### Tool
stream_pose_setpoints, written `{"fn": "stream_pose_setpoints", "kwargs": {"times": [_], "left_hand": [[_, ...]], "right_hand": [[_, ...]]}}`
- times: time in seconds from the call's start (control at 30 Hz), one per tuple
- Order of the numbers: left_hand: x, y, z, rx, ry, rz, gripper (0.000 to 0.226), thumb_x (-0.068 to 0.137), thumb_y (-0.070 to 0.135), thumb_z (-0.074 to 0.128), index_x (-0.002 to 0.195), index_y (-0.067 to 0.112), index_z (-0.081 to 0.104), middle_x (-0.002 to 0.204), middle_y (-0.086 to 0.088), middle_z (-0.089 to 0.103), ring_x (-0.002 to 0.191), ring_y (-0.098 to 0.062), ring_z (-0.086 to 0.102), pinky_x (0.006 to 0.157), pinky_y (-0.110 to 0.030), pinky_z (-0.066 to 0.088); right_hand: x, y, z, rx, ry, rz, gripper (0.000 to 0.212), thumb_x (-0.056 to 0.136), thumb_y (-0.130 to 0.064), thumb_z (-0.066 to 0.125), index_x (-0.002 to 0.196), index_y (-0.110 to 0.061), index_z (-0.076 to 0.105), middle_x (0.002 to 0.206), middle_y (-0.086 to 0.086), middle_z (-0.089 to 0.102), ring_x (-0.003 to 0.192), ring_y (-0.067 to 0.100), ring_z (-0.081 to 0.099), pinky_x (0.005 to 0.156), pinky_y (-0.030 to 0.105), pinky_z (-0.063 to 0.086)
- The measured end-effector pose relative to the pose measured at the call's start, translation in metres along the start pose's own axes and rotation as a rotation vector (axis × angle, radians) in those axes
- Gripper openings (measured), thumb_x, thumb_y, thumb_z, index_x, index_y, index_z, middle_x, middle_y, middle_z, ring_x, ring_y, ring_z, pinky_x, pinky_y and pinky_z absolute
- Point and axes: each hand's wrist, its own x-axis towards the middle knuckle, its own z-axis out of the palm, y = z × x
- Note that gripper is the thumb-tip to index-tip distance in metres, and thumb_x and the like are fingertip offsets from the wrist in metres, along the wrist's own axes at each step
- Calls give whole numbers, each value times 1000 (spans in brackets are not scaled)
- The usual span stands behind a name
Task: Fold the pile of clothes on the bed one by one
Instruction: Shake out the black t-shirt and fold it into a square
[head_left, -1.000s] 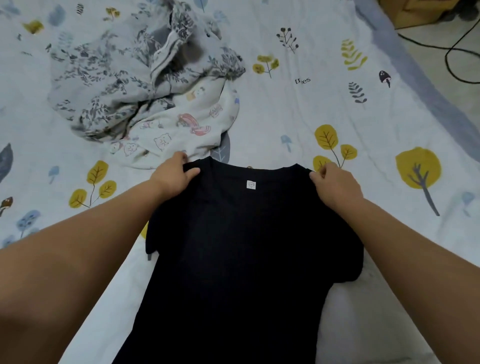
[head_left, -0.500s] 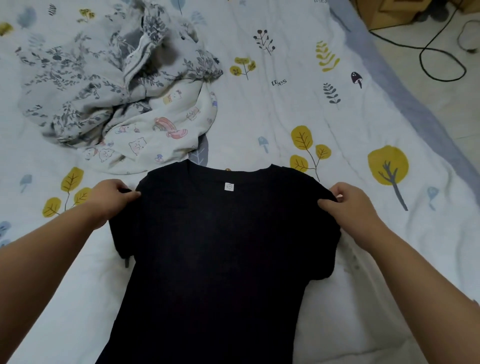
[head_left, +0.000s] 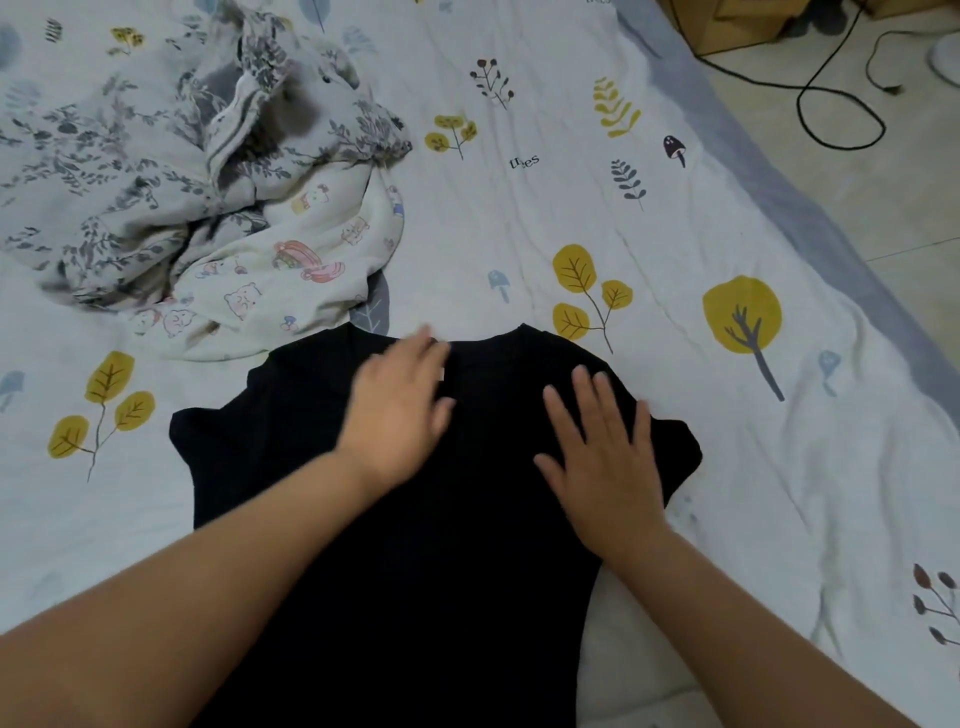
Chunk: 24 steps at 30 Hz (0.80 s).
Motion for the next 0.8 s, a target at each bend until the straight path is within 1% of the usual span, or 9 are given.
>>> {"fn": "stream_pose_setpoints", "kwargs": {"times": [0.1,0.2,0.33,0.43,0.53,0.6,0.67,0.73,0.8], "left_hand": [[6,41,28,15,-286,125,66,96,35,42,150,20,8,158,-3,-3,145,-21,2,116,-45,8],[11,47,44,131,-471,127,64,98,46,24,147,26,-12,156,1,-19,143,-18,-17,115,-43,-6],[23,49,32,186,-462,150,63,98,46,28,150,23,1,158,-3,-3,145,-23,0,116,-45,2],[34,63,21,136,-252,171,58,96,33,41,147,15,21,143,-15,30,128,-30,33,102,-39,28],[47,84,17,68,-162,218,58,94,18,41,148,20,19,119,-14,41,103,-28,41,80,-33,32],[55,100,17,14,-244,232,63,95,16,39,149,29,9,106,-9,40,94,-24,41,78,-33,35],[61,114,18,-102,-410,212,67,96,16,39,148,36,3,95,-5,41,85,-21,45,78,-36,42],[66,123,19,-169,-519,219,55,95,14,39,144,32,23,92,-6,50,85,-22,52,77,-37,45],[70,127,17,-202,-541,207,30,94,11,37,120,15,51,97,-9,59,92,-26,57,81,-38,46]], "right_hand": [[-2,3,11,4,-175,37,70,92,-59,1,143,-24,33,151,11,31,138,28,27,107,57,19],[4,11,3,22,-213,-31,79,77,-61,-8,147,-26,3,156,5,-7,146,25,4,112,56,7],[-9,33,-17,170,50,202,52,86,-26,40,132,-5,51,129,24,52,117,41,51,92,53,44],[-22,53,-32,300,-21,461,45,88,-27,52,131,-15,49,122,13,46,115,31,40,90,40,37],[-25,59,-36,389,-64,447,26,82,-26,59,105,-16,63,110,6,48,107,25,41,84,34,36],[-26,60,-39,586,21,402,8,77,-17,64,83,-11,62,94,3,55,91,21,49,72,31,38],[-29,59,-49,897,58,393,16,76,-9,65,66,-13,53,67,-1,52,65,15,47,60,28,35],[-33,63,-56,1029,74,418,24,76,-6,66,62,-13,48,57,-2,45,55,12,41,54,24,33],[-36,69,-56,1034,51,463,18,76,-9,68,66,-7,54,59,1,50,57,14,45,56,27,38]]}}
